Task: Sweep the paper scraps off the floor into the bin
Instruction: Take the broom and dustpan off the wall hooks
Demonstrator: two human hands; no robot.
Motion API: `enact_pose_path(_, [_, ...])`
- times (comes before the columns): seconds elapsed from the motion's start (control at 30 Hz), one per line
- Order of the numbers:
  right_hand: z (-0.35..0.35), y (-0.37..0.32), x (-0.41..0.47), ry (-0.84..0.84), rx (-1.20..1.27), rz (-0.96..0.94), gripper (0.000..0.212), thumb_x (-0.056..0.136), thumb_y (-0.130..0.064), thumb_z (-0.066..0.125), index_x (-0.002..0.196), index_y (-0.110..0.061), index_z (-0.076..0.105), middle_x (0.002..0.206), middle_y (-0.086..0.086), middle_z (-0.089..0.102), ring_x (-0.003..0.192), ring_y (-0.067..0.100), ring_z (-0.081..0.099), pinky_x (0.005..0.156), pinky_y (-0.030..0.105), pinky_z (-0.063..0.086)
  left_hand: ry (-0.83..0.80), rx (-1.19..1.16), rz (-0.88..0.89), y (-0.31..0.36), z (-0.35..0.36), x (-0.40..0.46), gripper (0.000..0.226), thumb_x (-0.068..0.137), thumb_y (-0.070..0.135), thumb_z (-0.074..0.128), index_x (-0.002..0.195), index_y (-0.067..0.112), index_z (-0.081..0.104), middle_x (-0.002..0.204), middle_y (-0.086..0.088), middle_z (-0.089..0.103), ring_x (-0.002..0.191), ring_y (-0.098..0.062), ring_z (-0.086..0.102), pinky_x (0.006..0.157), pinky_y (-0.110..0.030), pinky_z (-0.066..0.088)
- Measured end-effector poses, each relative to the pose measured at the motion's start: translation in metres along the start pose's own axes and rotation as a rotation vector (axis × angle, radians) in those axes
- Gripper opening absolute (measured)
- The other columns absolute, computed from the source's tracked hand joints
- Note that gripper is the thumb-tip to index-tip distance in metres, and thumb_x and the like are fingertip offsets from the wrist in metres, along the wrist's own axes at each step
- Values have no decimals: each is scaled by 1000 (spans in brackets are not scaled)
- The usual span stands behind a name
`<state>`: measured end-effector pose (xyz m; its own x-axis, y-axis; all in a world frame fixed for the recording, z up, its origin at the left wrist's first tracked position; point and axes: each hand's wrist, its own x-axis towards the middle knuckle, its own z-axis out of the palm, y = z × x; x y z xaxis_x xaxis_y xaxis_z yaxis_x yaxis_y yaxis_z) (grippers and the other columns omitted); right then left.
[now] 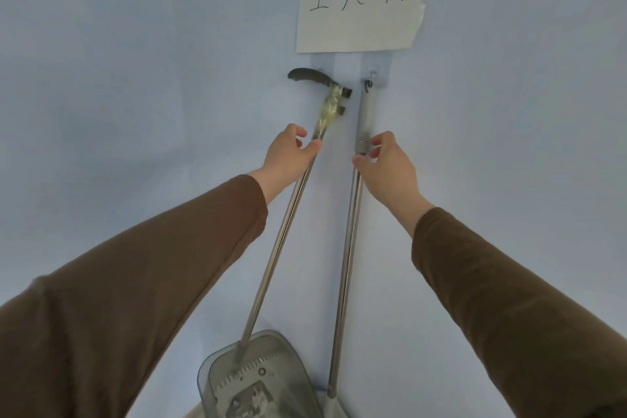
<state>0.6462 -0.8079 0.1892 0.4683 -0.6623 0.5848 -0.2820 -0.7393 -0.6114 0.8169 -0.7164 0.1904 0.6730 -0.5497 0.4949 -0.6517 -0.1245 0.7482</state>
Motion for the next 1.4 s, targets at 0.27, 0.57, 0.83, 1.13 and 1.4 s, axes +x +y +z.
enact_pose_path(0.27, [7, 6, 26, 66, -393, -64, 39, 93, -48, 54, 115, -17, 48, 94, 7, 67, 84, 33, 64, 62, 33, 42, -23, 60, 84, -7, 17, 35, 29, 98, 45, 52, 107, 17, 55, 86, 3, 58, 81, -20, 57, 66, -30, 40])
enact_pose_path(0.57, [10, 2, 34, 112, -356, -123, 31, 92, -42, 58, 108, -17, 47, 85, 4, 67, 73, 30, 66, 62, 37, 54, -33, 42, 131, -2, 8, 42, 21, 99, 33, 53, 87, 17, 57, 90, -4, 72, 87, -28, 67, 80, -41, 51])
enact_pose_path(0.83, [9, -3, 8, 88, -136, -116, 26, 85, -50, 58, 95, -26, 55, 68, -5, 66, 59, 17, 66, 60, 37, 58, -78, -52, 113, 1, -27, 18, 25, 99, 30, 55, 101, 8, 65, 95, -7, 75, 93, -31, 70, 90, -50, 55])
enact_pose_path(1.13, [35, 21, -122, -386, 467, 272, 25, 91, -20, 69, 105, -9, 52, 97, 13, 69, 66, 25, 75, 64, 35, 62, -412, -21, -197, -96, -69, -123, 23, 95, 27, 65, 112, 14, 72, 104, -2, 76, 85, -9, 65, 76, -22, 48])
enact_pose_path(1.4, [53, 45, -281, -596, 895, 811, 30, 99, -5, 40, 122, 4, 58, 128, 22, 60, 100, 42, 70, 96, 48, 55, -505, -312, -528, -160, -92, -321, 26, 89, 0, 69, 114, 2, 67, 118, -26, 66, 90, -23, 72, 78, -27, 59])
